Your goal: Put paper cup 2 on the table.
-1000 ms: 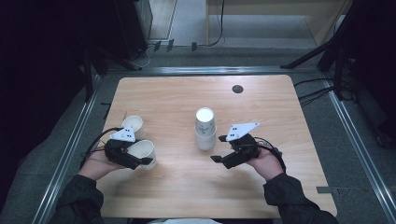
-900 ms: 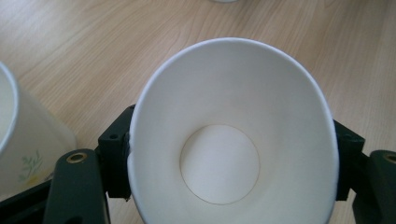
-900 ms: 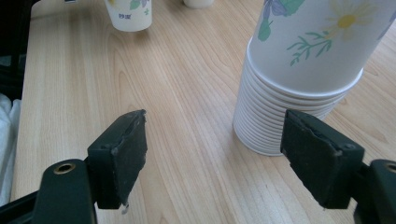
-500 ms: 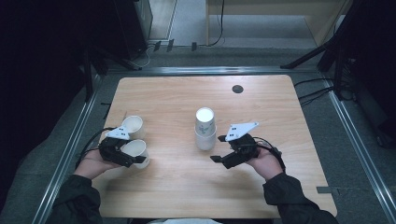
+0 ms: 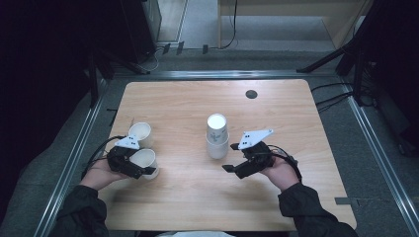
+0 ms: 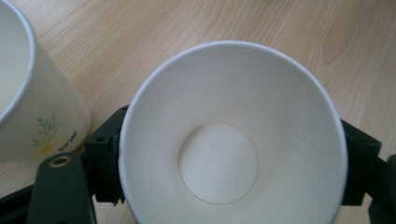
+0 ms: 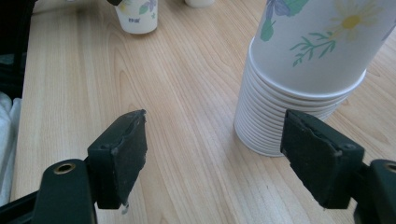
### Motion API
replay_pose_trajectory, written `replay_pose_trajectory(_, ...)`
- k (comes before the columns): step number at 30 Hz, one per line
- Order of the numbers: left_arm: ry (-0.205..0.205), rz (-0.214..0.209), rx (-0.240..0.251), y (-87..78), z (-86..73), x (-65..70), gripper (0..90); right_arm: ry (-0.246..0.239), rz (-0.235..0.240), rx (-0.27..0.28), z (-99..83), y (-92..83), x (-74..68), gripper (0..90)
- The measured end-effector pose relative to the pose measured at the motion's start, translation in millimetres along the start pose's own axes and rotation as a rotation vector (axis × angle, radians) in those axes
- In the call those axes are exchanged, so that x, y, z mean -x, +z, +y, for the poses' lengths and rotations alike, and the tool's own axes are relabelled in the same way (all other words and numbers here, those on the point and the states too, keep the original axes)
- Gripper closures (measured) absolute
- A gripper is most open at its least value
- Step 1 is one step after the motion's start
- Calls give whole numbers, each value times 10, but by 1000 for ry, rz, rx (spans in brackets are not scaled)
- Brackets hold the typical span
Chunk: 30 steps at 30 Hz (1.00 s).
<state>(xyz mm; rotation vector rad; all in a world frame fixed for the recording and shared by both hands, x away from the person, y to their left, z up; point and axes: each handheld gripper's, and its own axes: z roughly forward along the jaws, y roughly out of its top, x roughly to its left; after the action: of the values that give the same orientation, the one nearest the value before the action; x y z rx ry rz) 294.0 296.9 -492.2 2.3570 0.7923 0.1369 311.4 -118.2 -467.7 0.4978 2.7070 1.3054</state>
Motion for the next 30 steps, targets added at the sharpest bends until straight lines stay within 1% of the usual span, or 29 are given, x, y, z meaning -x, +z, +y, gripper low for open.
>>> replay_pose_trajectory(4, -2, -7, 2, -2, 7, 4, 162, -2, 0, 0, 1, 1, 0, 228)
replay_pose_trajectory(6, -7, -4, 1, -5, 10, 1, 143, -1, 0, 0, 1, 0, 0, 228)
replay_pose_trajectory(8, -16, -12, 5, -15, 13, -5, 131, -1, 1, 1, 2, -3, -1, 228)
replay_pose_trajectory(13, -19, -21, 22, -97, 42, 3, 130, -1, -1, 2, 2, -11, 4, 228)
replay_pose_trajectory(16, -26, -15, 42, -167, 64, 12, 130, 2, -2, 2, 0, -14, 7, 228)
replay_pose_trajectory(19, -29, -18, 81, -258, 106, 26, 129, 2, 1, -2, 0, -7, 10, 228)
replay_pose_trajectory(21, -22, -16, 108, -307, 129, 46, 130, -2, 1, -5, 1, 1, 10, 228)
replay_pose_trajectory(23, -19, -9, 122, -344, 160, 63, 129, -4, 2, -8, 2, 4, 2, 228)
replay_pose_trajectory(25, -27, -10, 137, -375, 188, 69, 129, -10, 3, -10, 0, 7, 1, 228)
replay_pose_trajectory(27, -45, -17, 153, -396, 226, 74, 130, -8, 3, -10, 1, 12, -1, 228)
replay_pose_trajectory(30, -50, -28, 173, -421, 281, 102, 129, -8, 3, -10, 2, 14, -7, 228)
